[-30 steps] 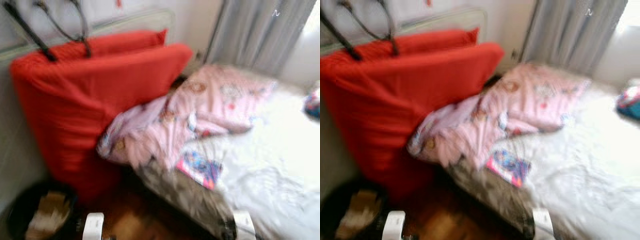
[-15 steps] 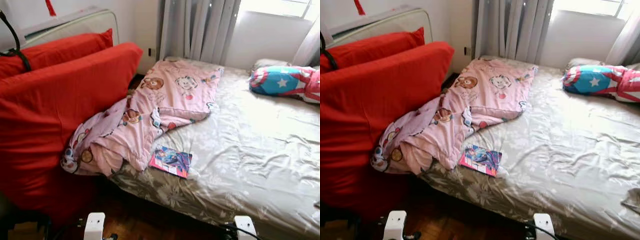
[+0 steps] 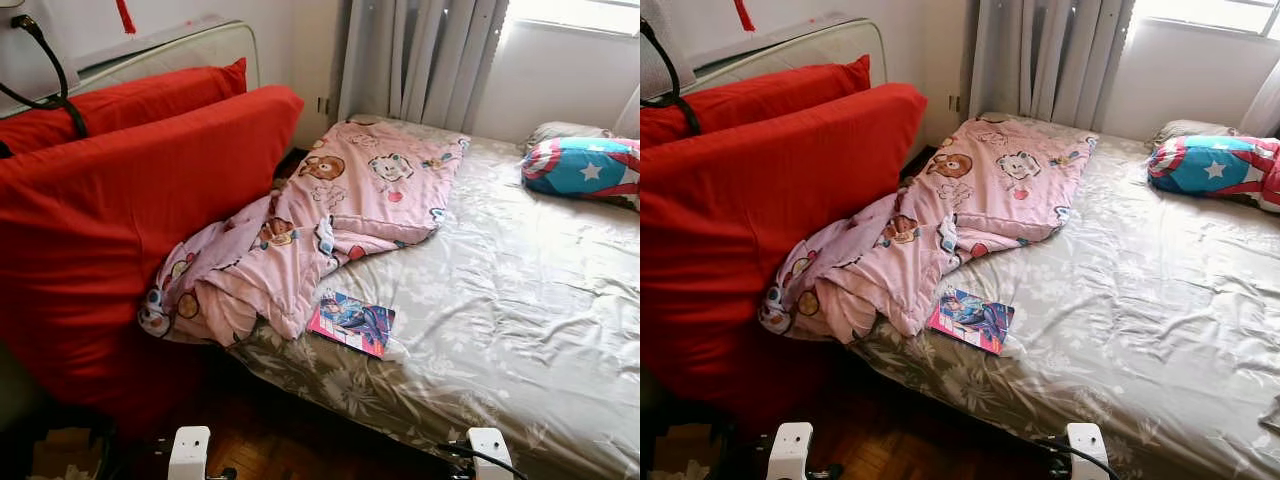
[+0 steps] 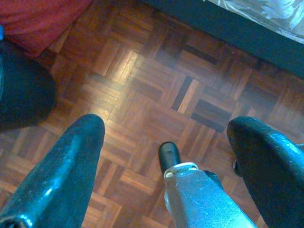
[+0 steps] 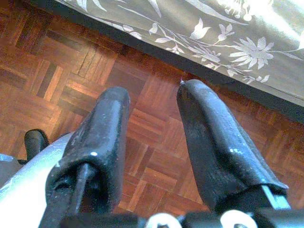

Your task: Clean up the room

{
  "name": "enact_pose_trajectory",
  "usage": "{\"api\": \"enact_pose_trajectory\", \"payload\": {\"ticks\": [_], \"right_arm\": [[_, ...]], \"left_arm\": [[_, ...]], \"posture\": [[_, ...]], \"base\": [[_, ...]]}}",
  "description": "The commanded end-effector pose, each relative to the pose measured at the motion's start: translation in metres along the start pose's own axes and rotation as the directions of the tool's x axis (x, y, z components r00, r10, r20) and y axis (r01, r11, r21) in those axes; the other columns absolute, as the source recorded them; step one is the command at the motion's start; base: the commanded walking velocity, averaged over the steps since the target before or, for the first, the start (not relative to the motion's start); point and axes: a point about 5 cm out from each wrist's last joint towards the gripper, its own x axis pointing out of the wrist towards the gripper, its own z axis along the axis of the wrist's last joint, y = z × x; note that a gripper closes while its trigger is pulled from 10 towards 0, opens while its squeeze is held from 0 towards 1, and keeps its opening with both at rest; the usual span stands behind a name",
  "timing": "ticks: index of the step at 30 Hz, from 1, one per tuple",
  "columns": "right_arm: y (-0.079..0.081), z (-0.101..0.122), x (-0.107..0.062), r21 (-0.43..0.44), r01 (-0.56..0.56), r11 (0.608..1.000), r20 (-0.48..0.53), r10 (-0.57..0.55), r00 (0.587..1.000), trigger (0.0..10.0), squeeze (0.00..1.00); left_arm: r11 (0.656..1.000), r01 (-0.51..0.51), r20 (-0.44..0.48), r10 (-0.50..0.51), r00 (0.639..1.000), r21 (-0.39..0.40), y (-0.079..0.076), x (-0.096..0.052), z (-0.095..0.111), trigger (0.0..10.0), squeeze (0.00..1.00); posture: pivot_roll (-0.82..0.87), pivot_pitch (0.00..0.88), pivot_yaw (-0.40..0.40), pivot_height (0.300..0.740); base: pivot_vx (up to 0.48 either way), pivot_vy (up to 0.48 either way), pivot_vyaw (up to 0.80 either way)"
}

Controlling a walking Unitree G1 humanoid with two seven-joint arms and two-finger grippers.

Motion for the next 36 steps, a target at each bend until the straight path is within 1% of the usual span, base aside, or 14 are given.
{"api": "enact_pose_trajectory", "payload": {"ticks": [1, 4, 6, 12, 30, 36], "right_arm": [[-0.002, 0.0031, -0.0001, -0.014, 0.008, 1.0, 0.017, -0.008, 1.0, 10.0, 0.0], [-0.002, 0.004, -0.0001, -0.038, 0.007, 0.999, 0.02, -0.006, 1.0, 10.0, 0.0], [-0.0022, 0.0034, -0.0001, -0.028, 0.011, 1.0, 0.017, -0.01, 1.0, 10.0, 0.0], [-0.0021, 0.0029, -0.0002, -0.016, 0.008, 1.0, 0.016, -0.008, 1.0, 10.0, 0.0], [-0.0029, 0.0022, -0.0005, -0.034, 0.006, 0.999, 0.011, -0.006, 1.0, 10.0, 0.0], [-0.0029, 0.0019, -0.0008, -0.038, 0.01, 0.999, 0.021, -0.009, 1.0, 10.0, 0.0]], "left_arm": [[1.0, 0.006, -0.018, -0.007, 1.0, -0.026, -0.0011, -0.0005, -0.0042, 10.0, 0.0], [1.0, 0.008, -0.018, -0.008, 1.0, -0.028, -0.001, -0.0005, -0.0043, 10.0, 0.0], [1.0, 0.009, -0.017, -0.009, 1.0, -0.03, -0.0011, -0.0005, -0.0043, 10.0, 0.0], [0.999, 0.011, -0.017, -0.011, 1.0, -0.033, -0.0013, -0.0005, -0.0044, 10.0, 0.0], [0.999, 0.012, -0.017, -0.013, 1.0, -0.038, -0.0021, -0.0007, -0.0053, 10.0, 0.0], [1.0, 0.017, -0.01, -0.017, 1.0, -0.021, -0.0018, -0.001, -0.0056, 10.0, 0.0]], "posture": [[-0.07, 0.0, -0.038, 0.74], [-0.07, 0.0, -0.038, 0.74], [-0.07, 0.0, -0.038, 0.74], [-0.07, 0.0, -0.042, 0.74], [-0.07, 0.0, -0.047, 0.74], [-0.07, 0.0, -0.043, 0.74]], "base": [[0.255, 0.0, 0.0], [0.27, 0.0, 0.28], [0.277, 0.0, 0.45], [0.284, 0.0, 0.0], [0.305, 0.0, 0.0], [0.256, 0.0, 0.0]]}}
